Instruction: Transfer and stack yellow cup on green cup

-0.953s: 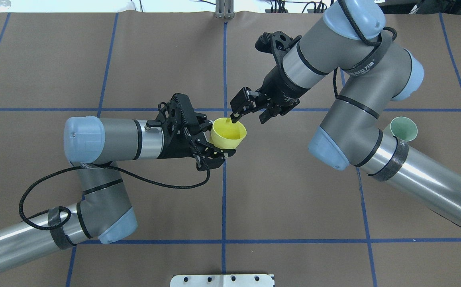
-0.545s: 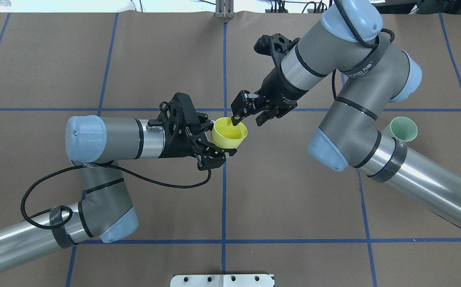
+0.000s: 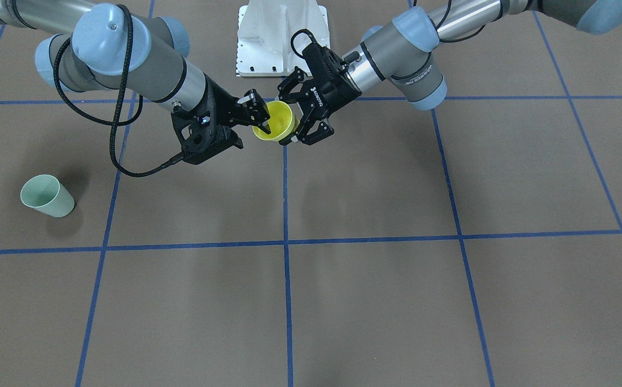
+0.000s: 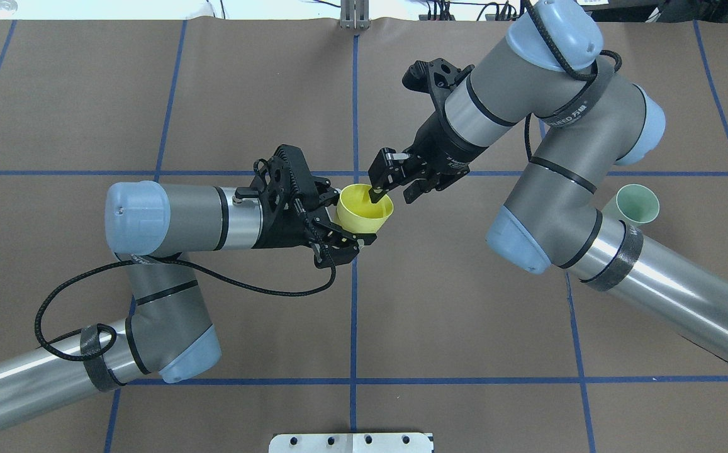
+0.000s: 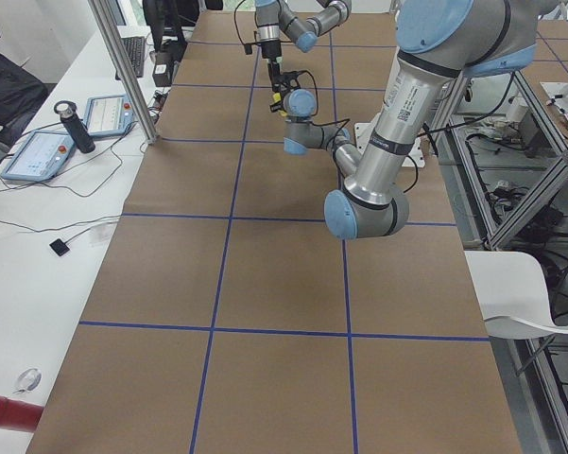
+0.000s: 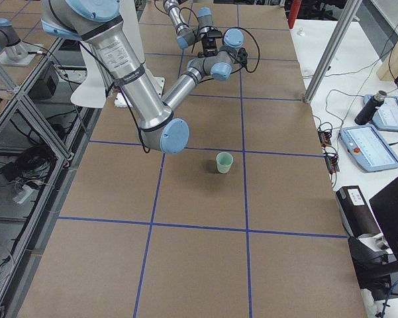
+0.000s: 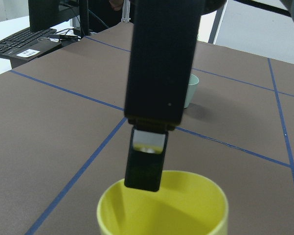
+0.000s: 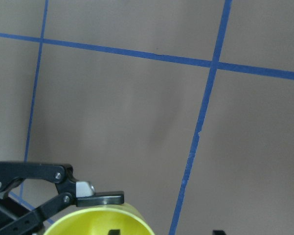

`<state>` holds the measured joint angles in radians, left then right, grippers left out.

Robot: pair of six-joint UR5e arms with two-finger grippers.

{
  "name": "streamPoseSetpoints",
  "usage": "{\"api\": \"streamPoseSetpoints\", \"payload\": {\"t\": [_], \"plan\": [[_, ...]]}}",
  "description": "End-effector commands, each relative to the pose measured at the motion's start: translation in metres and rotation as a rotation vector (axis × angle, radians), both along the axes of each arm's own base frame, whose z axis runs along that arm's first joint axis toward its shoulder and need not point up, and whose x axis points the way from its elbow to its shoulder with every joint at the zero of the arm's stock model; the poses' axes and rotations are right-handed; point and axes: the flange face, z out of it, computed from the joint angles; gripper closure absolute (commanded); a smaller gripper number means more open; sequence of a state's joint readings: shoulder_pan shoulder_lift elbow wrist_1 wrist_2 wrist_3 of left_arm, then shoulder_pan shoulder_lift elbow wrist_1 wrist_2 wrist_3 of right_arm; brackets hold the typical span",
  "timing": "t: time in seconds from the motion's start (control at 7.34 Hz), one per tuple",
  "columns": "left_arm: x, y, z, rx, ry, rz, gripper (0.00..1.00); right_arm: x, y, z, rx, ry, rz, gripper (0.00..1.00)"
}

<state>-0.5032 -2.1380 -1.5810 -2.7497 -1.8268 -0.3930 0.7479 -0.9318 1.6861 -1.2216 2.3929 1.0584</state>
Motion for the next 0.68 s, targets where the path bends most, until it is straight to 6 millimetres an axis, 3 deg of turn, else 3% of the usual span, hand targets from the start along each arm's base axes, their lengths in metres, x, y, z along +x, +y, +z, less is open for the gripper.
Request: {"api": "streamPoseSetpoints", "payload": {"t": [0.0, 0.27, 0.54], "plan": [[0.0008, -0.0006, -0.0034, -0.002, 0.002, -0.001, 0.98, -0.0034, 0.0031, 0.0016, -0.002, 0.001, -0.008, 0.37], [0.0012, -0.0009, -0.0051, -0.004, 0.003, -0.002, 1.00, -0.0030, 0.0036, 0.0019, -0.003, 0.001, -0.010, 0.62], [0.0013, -0.0012, -0.0060, -0.004, 0.003, -0.003, 1.00, -0.0015, 0.0040, 0.0026, -0.004, 0.000, -0.011, 0.67]]}}
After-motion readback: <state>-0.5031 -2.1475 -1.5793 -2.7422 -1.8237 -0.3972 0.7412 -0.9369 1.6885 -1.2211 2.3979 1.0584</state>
